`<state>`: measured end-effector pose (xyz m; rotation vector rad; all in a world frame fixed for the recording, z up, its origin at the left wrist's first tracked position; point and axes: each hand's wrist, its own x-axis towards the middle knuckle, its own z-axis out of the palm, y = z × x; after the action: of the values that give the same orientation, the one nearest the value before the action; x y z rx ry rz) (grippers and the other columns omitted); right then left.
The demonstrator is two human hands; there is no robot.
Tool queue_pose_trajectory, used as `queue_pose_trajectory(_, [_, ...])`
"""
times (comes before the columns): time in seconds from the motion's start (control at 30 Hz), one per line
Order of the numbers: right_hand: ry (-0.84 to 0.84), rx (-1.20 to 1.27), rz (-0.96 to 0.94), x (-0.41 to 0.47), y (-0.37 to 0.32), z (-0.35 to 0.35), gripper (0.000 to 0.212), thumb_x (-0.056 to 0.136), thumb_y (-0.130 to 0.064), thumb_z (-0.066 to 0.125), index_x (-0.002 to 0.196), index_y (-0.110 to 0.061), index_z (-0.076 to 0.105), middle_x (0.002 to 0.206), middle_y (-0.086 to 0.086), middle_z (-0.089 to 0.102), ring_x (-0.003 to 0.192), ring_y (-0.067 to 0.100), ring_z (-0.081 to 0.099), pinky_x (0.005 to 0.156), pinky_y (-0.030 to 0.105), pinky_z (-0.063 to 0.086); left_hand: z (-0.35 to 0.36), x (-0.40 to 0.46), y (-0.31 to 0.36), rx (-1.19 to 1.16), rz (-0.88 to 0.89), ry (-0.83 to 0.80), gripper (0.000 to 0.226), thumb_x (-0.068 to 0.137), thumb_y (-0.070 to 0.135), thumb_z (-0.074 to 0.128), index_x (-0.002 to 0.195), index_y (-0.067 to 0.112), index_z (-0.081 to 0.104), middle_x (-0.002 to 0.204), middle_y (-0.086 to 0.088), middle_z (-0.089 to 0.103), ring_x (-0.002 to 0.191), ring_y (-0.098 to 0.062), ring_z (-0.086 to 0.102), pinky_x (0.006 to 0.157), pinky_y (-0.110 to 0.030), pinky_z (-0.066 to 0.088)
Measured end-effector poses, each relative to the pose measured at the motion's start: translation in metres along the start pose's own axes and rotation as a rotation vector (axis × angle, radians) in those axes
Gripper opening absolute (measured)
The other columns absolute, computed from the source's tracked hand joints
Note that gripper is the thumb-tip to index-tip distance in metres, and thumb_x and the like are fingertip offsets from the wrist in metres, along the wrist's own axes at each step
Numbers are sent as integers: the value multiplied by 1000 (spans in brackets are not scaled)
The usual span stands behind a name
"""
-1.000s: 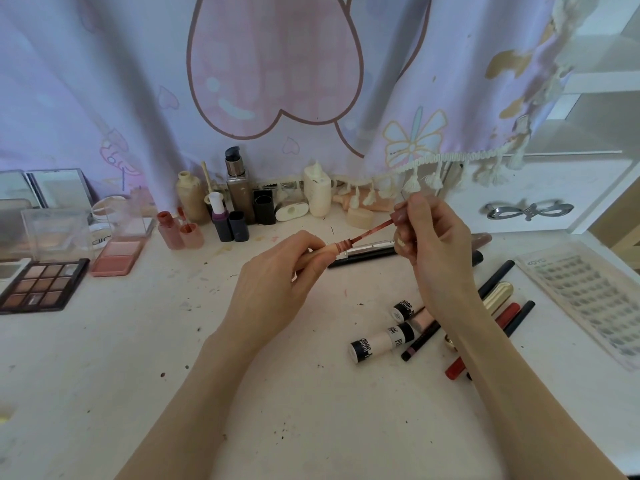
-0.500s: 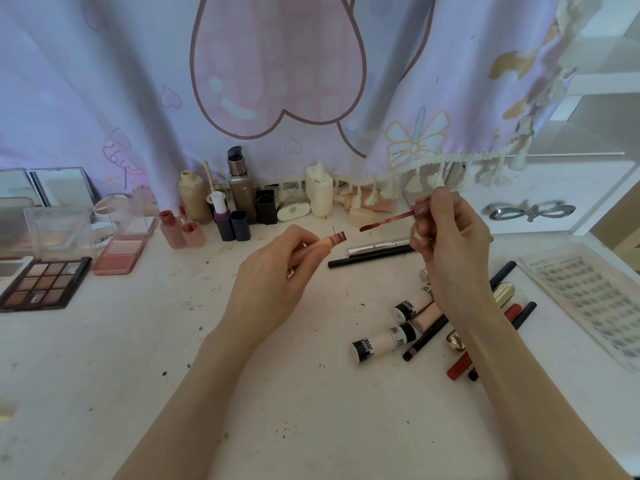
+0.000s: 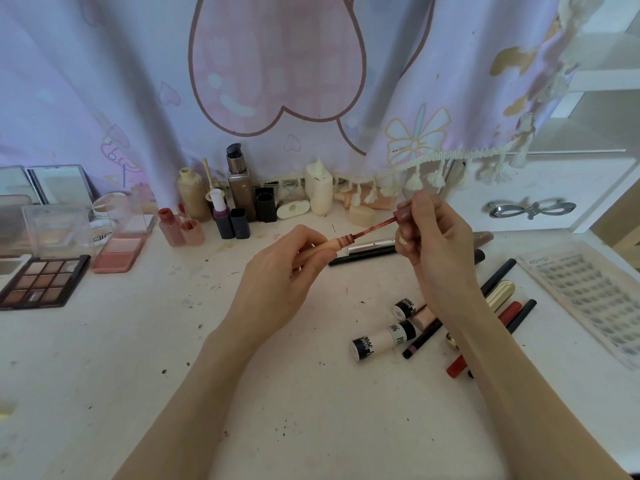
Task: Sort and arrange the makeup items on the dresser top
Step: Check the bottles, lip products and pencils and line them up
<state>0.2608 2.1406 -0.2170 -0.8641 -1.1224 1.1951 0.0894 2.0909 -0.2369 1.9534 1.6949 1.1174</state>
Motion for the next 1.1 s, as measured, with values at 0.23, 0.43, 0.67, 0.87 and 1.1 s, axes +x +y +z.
queue_pose_trajectory(0.23, [54,-20,-31,0,-1,0,30,99,-22,42,74,-9,53,53,-7,46,47,5,37,48,16,32,0,0,-1,0,4,5,3,90,36,51,88,37,48,69,14,52,62,-7,47,57,-26,39])
queue_pose_trajectory(0.43, [66,8,-42,0,-3,1,30,99,-21,41,75,-9,53,58,-4,47,48,5,37,48,16,33,-1,1,0,2,-28,34,7,90,36,50,92,30,50,70,11,52,63,-11,49,63,-38,47])
queue_pose_trajectory(0.67, [30,-75,-81,-5,0,6,26,99,-20,42,79,-8,52,53,-13,51,49,4,39,49,15,34,0,1,1,11,-37,35,6,90,36,51,91,30,50,72,10,54,64,-10,49,62,-36,46])
queue_pose_trajectory(0.87, [6,-125,-121,-8,-1,7,23,99,-18,41,82,-8,52,56,-14,55,51,4,40,51,15,36,0,1,0,37,-35,48,11,89,40,49,91,29,51,72,10,54,65,-10,50,61,-34,46])
queue_pose_trajectory(1.1, [12,-133,-126,-6,0,5,25,99,-19,41,80,-9,53,54,-13,53,51,5,40,52,17,36,0,2,-1,30,-71,53,12,90,40,50,93,28,51,74,9,55,68,-14,54,65,-42,51])
